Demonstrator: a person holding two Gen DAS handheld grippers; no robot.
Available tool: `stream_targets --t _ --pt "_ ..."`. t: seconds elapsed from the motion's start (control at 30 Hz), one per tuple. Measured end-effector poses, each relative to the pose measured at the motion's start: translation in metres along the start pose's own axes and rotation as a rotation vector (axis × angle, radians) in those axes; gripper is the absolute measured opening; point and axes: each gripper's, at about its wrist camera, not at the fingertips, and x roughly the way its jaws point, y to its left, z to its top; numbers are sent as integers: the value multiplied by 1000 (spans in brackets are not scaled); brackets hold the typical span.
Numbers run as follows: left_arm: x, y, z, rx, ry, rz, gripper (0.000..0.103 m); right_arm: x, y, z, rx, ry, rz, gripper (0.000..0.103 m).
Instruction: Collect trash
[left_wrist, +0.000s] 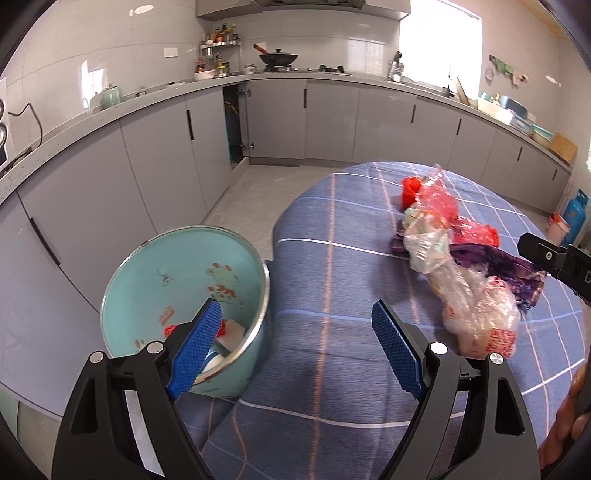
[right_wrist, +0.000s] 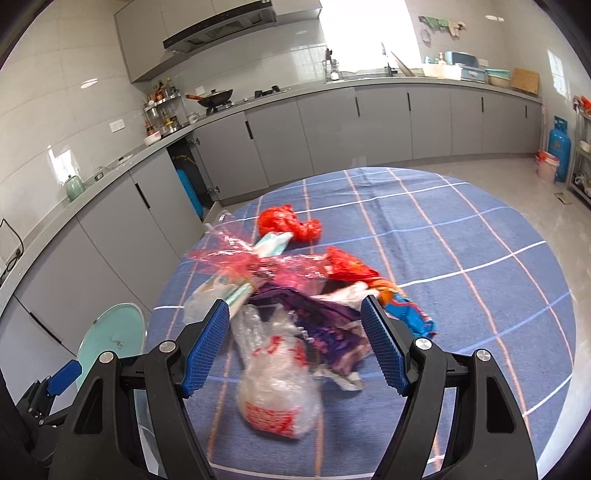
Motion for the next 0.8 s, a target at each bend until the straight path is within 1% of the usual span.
stream_targets --t 0.2,0.33,0.5,0.63,0.8 --pt "2 -21 -1 40 3 -33 82 -4 -32 -1 36 -6 -31 73" --pt "6 -34 -3 59 6 -69 82 -6 -55 -5 57 -5 -62 73" --pt "13 -45 -4 80 17 -89 81 -4 -82 -11 94 5 -82 73" --pt "17 -52 -3 91 12 -94 81 -1 -91 -11 105 14 -73 73" --pt "21 -55 7 94 -10 -100 77 5 -90 -4 94 15 -58 72"
